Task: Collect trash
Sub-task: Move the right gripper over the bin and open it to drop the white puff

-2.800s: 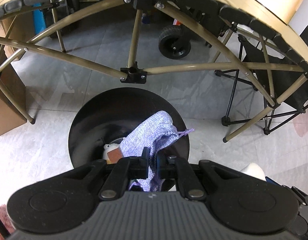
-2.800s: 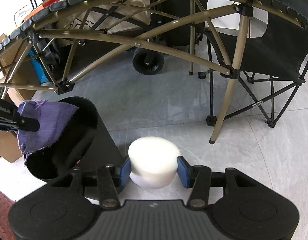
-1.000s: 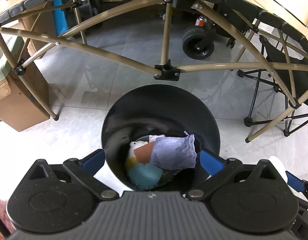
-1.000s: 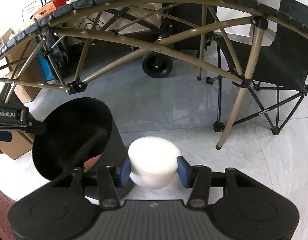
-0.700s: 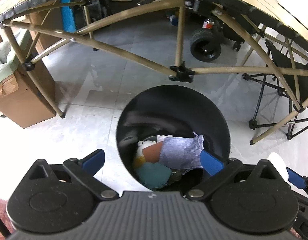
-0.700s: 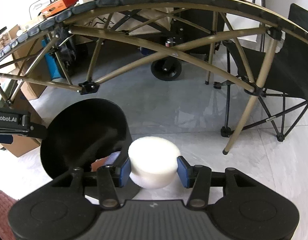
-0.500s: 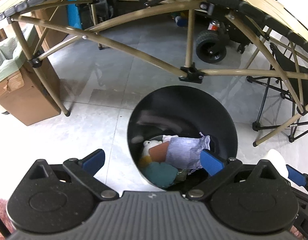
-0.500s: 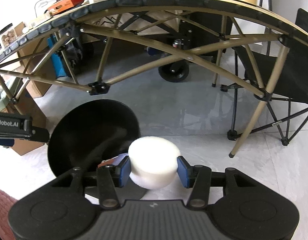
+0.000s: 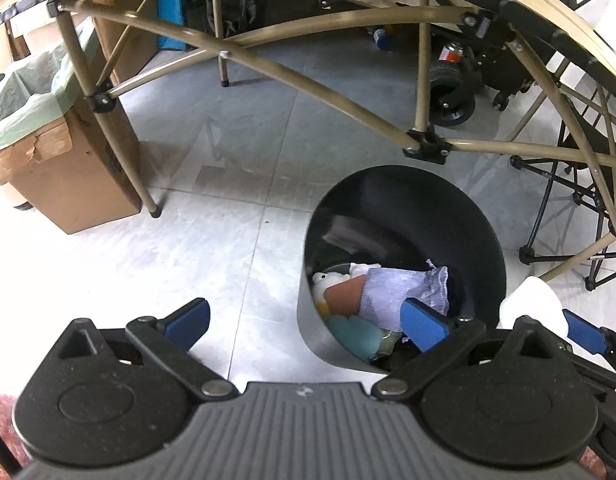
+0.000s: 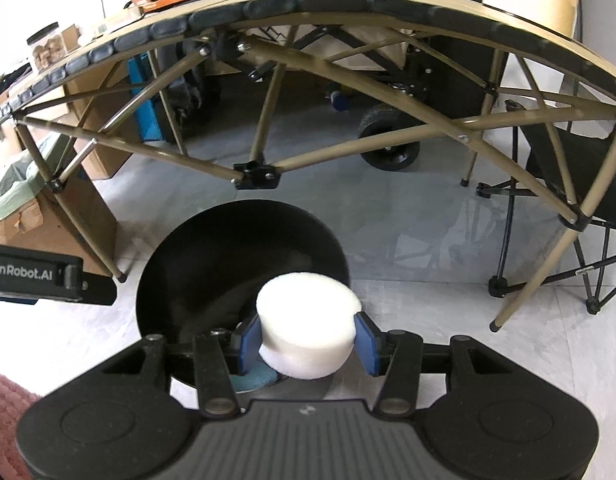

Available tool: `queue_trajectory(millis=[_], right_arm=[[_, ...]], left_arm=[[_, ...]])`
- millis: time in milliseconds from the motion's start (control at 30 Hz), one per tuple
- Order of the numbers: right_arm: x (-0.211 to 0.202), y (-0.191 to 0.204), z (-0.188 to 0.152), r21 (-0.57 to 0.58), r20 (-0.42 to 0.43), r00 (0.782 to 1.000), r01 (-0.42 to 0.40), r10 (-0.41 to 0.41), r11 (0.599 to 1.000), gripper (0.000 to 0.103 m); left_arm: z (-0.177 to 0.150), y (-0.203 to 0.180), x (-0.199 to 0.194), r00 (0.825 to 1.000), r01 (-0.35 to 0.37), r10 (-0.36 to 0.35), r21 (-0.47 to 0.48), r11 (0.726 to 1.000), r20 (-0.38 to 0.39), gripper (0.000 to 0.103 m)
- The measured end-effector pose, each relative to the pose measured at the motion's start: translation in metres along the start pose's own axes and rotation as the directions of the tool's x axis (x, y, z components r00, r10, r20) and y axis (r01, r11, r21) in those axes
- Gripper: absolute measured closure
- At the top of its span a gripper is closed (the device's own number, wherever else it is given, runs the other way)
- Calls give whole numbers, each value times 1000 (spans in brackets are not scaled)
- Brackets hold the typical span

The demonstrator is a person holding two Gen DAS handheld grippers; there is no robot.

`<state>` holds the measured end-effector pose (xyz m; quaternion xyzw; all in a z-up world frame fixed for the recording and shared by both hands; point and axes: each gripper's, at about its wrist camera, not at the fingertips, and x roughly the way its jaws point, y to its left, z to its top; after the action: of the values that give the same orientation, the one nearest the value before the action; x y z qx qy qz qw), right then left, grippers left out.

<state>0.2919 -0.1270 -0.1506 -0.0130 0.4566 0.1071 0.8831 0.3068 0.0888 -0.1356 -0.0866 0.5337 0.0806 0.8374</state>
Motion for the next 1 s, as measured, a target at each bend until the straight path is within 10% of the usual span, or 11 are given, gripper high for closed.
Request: queue_trajectory(millis=[1000], right_arm=[[35, 44, 15, -5, -65, 998, 2, -2, 1000, 43]], left_arm=[[-13, 71, 5, 999, -11, 6, -100, 995, -53, 0]])
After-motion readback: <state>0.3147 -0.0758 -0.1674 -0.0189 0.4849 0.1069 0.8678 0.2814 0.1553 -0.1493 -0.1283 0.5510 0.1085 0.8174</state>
